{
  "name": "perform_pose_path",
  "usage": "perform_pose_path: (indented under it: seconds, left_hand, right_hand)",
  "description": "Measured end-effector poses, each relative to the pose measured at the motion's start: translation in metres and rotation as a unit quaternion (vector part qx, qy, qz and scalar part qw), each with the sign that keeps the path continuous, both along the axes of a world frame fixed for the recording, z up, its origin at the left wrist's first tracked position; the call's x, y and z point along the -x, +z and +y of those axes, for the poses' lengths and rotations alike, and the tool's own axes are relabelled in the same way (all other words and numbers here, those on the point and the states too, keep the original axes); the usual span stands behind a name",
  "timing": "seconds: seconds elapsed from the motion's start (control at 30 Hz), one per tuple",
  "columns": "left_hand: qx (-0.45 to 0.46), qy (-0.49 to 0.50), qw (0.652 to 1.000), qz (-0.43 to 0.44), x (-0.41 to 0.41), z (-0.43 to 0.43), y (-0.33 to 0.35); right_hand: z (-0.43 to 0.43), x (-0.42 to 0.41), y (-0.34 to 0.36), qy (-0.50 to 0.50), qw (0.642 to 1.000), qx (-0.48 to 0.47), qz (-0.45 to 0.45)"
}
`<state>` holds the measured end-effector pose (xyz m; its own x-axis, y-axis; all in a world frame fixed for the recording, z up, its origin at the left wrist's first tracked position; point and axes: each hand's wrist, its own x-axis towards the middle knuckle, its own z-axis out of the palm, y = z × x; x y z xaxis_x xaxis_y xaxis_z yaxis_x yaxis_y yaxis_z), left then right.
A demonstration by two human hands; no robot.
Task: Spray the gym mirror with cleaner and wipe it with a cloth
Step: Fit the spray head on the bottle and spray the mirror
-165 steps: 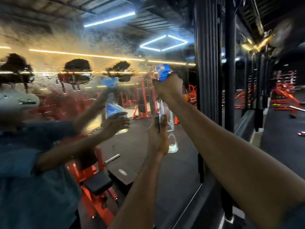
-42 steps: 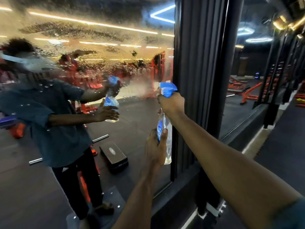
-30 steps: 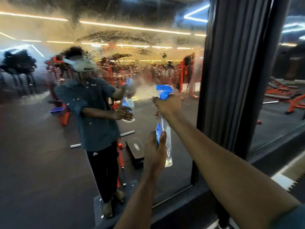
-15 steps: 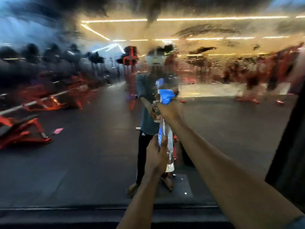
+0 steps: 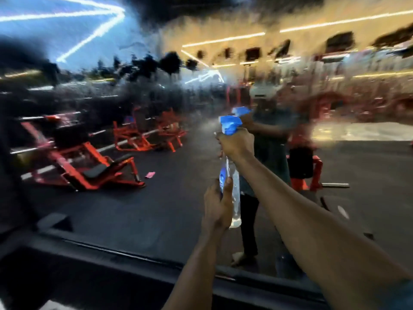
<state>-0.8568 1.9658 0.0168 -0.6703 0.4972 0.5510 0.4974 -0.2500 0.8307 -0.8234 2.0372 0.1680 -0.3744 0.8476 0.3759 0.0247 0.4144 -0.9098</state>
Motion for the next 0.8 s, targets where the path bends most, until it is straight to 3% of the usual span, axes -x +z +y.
perform_pose_path:
  seconds: [0.37,0.8]
  left_hand:
    - [-0.011,0.069,0.997,-0.034,0.190,-0.127,-0.006]
    - [0.077,0.164,0.977,-0.109,0.363,-0.200,-0.068]
  right_hand:
    - [-0.120,0.215,-0.006,0.105,0.993,-0.034,-0.034]
    - [-0.181,0.426,-0.081,0.194,0.976,-0.009,-0.099]
